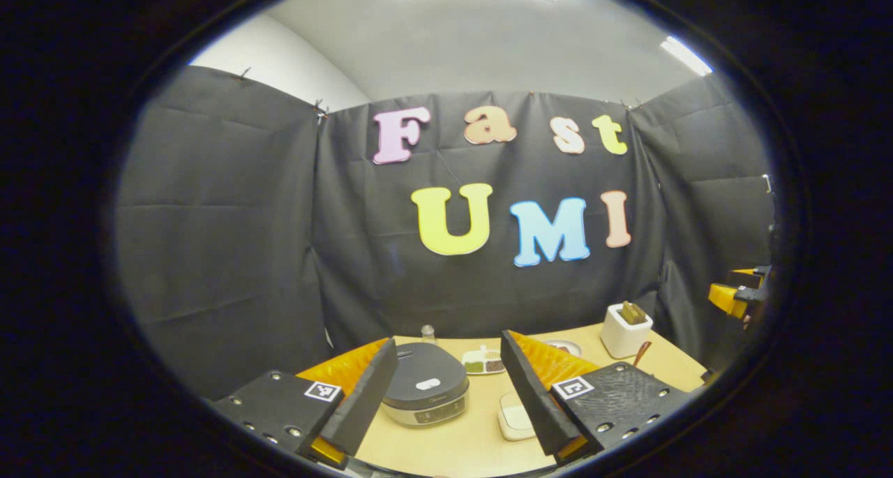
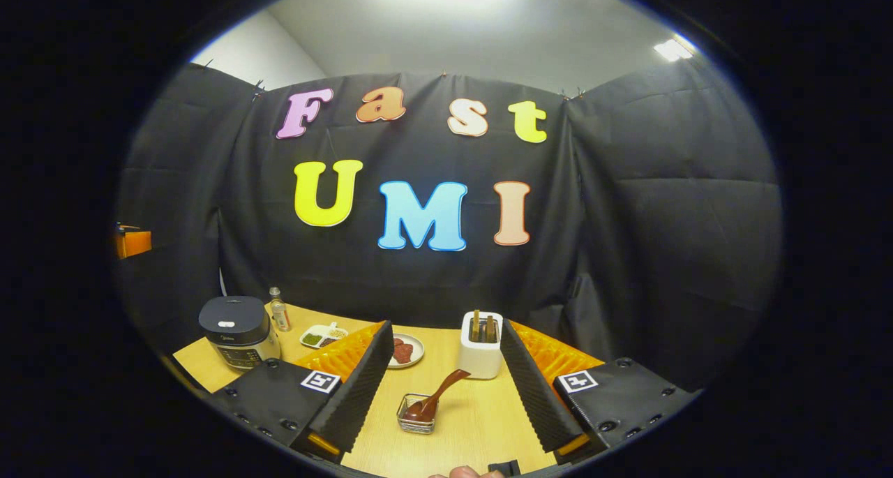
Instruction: Close the left gripper, press the button to open the rice cooker; take a wooden spoon from the chopstick holder with the right hand, scoop a spoonful of rice and pour it into the rice cooker, then put the wooden spoon back into the chopstick holder.
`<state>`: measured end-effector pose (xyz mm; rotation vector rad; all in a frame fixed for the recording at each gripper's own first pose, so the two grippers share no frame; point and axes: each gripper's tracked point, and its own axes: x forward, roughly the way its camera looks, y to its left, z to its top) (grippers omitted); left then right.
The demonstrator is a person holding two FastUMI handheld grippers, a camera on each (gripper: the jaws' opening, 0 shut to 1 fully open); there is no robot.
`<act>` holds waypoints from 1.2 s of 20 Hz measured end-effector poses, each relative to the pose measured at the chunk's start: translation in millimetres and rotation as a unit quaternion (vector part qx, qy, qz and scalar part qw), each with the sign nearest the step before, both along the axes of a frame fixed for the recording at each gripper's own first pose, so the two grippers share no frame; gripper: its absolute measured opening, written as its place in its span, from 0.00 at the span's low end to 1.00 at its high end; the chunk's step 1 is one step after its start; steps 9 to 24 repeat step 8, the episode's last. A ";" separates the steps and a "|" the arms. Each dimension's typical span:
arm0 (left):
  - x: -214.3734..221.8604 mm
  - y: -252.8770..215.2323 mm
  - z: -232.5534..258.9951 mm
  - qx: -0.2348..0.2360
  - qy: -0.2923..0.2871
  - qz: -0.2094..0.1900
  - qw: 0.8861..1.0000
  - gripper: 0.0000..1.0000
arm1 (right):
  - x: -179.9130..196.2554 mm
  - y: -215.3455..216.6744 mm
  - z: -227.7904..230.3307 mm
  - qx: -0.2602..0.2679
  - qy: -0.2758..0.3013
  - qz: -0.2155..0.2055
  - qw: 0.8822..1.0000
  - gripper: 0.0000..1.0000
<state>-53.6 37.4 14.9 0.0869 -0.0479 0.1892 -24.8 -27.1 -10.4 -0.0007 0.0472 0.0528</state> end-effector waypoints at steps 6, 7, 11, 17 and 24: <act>-27.3 -18.2 -40.1 -0.045 0.010 -0.016 0.999 0.95 | -8.3 -19.7 -15.8 -0.002 0.011 -0.035 0.999 0.98; -27.5 -18.9 -39.5 -0.042 0.012 -0.020 0.999 0.95 | -5.8 -21.1 -14.6 0.001 0.011 -0.038 0.999 0.97; -26.8 -17.2 -36.9 -0.035 0.010 -0.019 0.999 0.95 | -4.1 -22.0 -12.4 0.006 0.008 -0.039 0.999 0.98; -26.8 -17.2 -36.9 -0.035 0.010 -0.019 0.999 0.95 | -4.1 -22.0 -12.4 0.006 0.008 -0.039 0.999 0.98; -26.8 -17.2 -36.9 -0.035 0.010 -0.019 0.999 0.95 | -4.1 -22.0 -12.4 0.006 0.008 -0.039 0.999 0.98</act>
